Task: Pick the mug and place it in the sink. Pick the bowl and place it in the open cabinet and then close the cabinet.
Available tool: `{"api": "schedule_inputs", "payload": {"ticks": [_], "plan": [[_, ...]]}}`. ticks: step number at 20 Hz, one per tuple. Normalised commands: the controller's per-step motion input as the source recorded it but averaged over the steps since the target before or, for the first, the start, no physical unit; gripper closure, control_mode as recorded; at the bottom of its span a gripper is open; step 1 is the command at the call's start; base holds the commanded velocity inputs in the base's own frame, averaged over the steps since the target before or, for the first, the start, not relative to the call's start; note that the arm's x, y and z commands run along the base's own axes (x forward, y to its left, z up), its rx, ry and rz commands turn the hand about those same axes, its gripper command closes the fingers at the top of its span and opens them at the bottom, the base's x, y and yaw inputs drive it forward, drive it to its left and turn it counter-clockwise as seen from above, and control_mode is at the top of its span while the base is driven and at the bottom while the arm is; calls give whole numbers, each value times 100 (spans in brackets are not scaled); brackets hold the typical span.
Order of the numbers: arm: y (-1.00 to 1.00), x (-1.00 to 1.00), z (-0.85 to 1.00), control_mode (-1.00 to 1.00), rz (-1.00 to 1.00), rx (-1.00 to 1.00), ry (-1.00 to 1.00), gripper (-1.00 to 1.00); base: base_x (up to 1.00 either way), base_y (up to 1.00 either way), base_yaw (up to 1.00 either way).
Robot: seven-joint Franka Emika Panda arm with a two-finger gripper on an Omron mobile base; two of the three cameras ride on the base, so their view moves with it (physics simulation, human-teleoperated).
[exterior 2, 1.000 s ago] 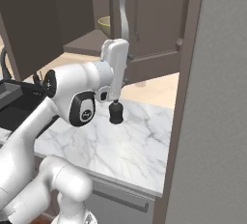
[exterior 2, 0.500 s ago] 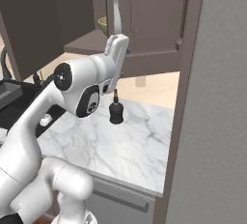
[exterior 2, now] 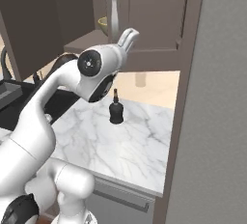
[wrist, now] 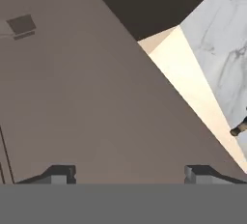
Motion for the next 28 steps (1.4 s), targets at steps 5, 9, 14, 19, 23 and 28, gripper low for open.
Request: {"api": "schedule_inputs", "payload": {"ticks": [5, 9, 14, 19, 23, 28], "plan": [[2, 54, -5, -100, 9, 22, 0, -100, 0, 0, 0], [18, 50, -17, -100, 3, 14, 0, -100, 0, 0, 0], [26, 51, -30, -100, 0, 4, -1, -100, 0, 0, 0], [25, 46, -35, -100, 0, 1, -8, -100, 0, 0, 0], [8, 50, -13, -100, 0, 0, -10, -100, 0, 0, 0], [0, 68, 0, -100, 0, 6, -1, -100, 0, 0, 0]]}}
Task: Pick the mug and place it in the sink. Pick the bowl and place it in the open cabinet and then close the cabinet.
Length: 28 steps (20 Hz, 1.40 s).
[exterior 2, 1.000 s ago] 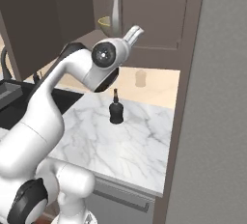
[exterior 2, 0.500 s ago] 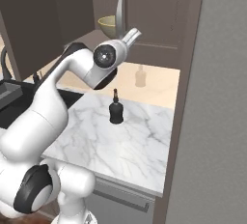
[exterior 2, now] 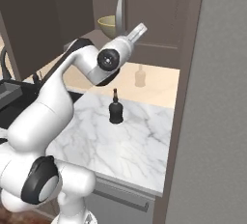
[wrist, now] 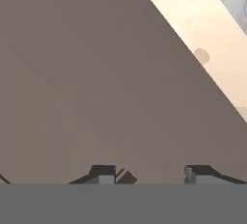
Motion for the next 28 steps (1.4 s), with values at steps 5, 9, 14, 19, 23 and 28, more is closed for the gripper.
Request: {"api": "schedule_inputs", "payload": {"ticks": [5, 9, 14, 19, 23, 28], "plan": [[0, 11, 6, -100, -1, 15, 4, -100, 0, 0, 0], [0, -95, 6, -100, -7, 17, 17, -100, 0, 0, 0], [0, -100, 6, -100, -8, 18, 29, -100, 0, 0, 0], [3, -94, 17, -100, -7, 12, 16, -100, 0, 0, 0], [27, -88, 12, -100, 0, 0, 1, -100, 0, 0, 0], [36, -100, 0, -100, 0, -4, -3, -100, 0, 0, 0]]}}
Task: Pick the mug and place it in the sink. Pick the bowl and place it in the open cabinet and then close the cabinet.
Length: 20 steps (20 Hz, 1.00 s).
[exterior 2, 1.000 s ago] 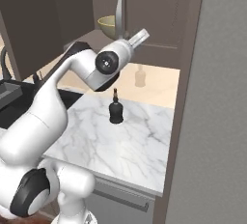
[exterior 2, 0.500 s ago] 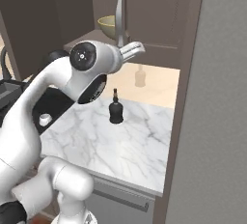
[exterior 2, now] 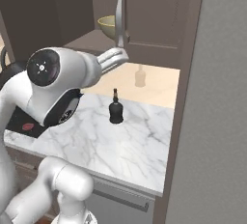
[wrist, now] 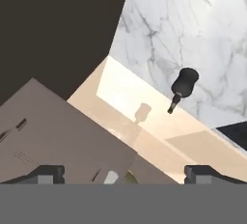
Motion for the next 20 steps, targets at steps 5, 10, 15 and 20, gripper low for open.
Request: {"api": "schedule_inputs", "payload": {"ticks": [5, 10, 15, 20], "plan": [[66, -99, 0, -100, 1, -10, -10, -100, 0, 0, 0], [76, -69, 8, -100, 1, -15, -4, -100, 0, 0, 0], [94, -38, 9, -100, 0, -13, 0, -100, 0, 0, 0], [88, -19, 13, -100, 0, -13, 0, -100, 0, 0, 0]]}}
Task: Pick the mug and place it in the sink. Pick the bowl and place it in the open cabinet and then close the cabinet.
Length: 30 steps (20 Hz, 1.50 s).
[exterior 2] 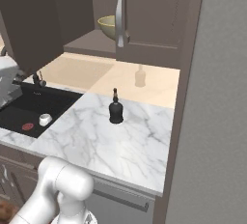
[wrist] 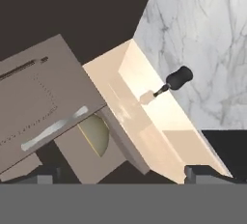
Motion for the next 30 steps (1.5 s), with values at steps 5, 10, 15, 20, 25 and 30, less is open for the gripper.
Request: {"api": "schedule_inputs", "payload": {"ticks": [5, 10, 15, 20, 25, 30], "plan": [[77, -2, 17, -100, 0, -14, 5, -100, 0, 0, 0], [45, 9, 1, -100, 0, -5, 5, -100, 0, 0, 0], [31, 22, 0, -100, 0, 0, 1, -100, 0, 0, 0], [29, 33, -9, -100, 0, 0, 3, -100, 0, 0, 0], [39, 31, -21, -100, 0, -1, 0, -100, 0, 0, 0], [35, 32, -21, -100, 0, -2, 0, -100, 0, 0, 0]]}}
